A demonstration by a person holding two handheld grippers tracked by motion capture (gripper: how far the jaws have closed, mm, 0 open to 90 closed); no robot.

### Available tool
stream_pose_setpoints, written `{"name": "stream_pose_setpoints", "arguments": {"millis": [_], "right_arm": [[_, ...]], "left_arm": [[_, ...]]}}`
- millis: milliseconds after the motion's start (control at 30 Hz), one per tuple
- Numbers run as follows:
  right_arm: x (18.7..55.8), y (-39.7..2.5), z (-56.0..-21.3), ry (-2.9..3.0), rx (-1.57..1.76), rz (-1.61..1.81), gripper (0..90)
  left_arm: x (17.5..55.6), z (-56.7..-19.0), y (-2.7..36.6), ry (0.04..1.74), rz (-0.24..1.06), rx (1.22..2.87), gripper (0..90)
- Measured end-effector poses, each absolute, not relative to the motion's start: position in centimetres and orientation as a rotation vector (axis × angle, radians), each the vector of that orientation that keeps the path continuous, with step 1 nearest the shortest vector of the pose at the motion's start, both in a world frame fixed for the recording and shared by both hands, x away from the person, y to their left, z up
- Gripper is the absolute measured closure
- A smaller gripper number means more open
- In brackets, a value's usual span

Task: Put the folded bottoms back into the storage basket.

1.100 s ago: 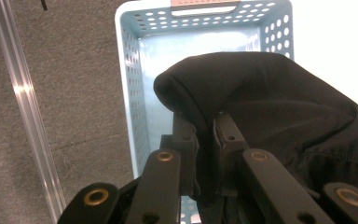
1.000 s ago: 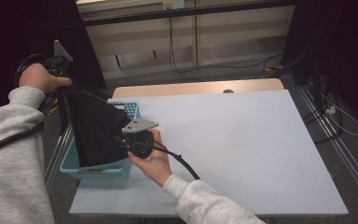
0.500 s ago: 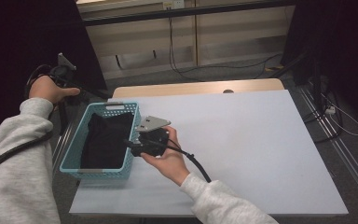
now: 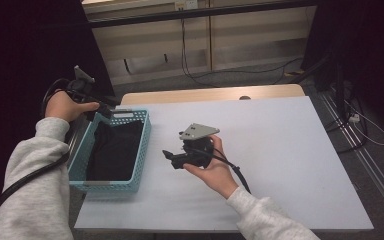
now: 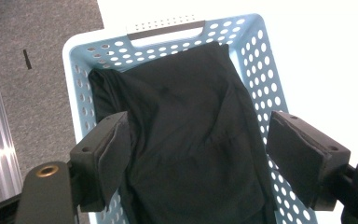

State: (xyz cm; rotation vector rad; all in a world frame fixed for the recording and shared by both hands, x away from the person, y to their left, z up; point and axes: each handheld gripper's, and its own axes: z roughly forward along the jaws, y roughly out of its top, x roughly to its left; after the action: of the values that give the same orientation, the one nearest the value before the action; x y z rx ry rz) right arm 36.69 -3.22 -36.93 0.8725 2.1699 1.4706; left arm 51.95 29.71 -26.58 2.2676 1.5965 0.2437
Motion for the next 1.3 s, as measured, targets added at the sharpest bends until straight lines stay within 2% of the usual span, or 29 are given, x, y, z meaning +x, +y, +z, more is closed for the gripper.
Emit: {"name": "stream_pose_setpoints", "arguments": {"millis": [600, 700, 800, 900, 1100, 1167, 1300], "right_arm": [[35.8, -9.6, -39.8, 2.142, 0.986, 1.399, 20.2], [35.6, -10.6, -40.2, 2.138, 1.008, 1.388, 20.0], [35.4, -11.5, -40.6, 2.125, 1.029, 1.386, 20.0], [35.1, -12.3, -40.9, 2.12, 1.041, 1.376, 20.0], [34.7, -13.8, -41.3, 2.103, 1.072, 1.369, 19.9], [34.7, -14.2, -41.5, 2.096, 1.081, 1.368, 19.9], [34.8, -14.9, -42.0, 2.096, 1.105, 1.357, 19.7]], "left_arm": [[50.5, -30.5, 28.7, 1.546, 0.248, 2.23, 25.2], [50.3, -31.4, 28.8, 1.542, 0.248, 2.226, 27.9], [50.1, -32.6, 28.8, 1.529, 0.249, 2.227, 35.5], [49.9, -34.0, 28.9, 1.528, 0.23, 2.236, 51.5], [50.0, -37.2, 29.4, 1.606, 0.192, 2.237, 73.1], [50.1, -38.3, 29.5, 1.63, 0.179, 2.238, 79.2], [50.1, -40.3, 29.8, 1.677, 0.154, 2.232, 83.8]]}}
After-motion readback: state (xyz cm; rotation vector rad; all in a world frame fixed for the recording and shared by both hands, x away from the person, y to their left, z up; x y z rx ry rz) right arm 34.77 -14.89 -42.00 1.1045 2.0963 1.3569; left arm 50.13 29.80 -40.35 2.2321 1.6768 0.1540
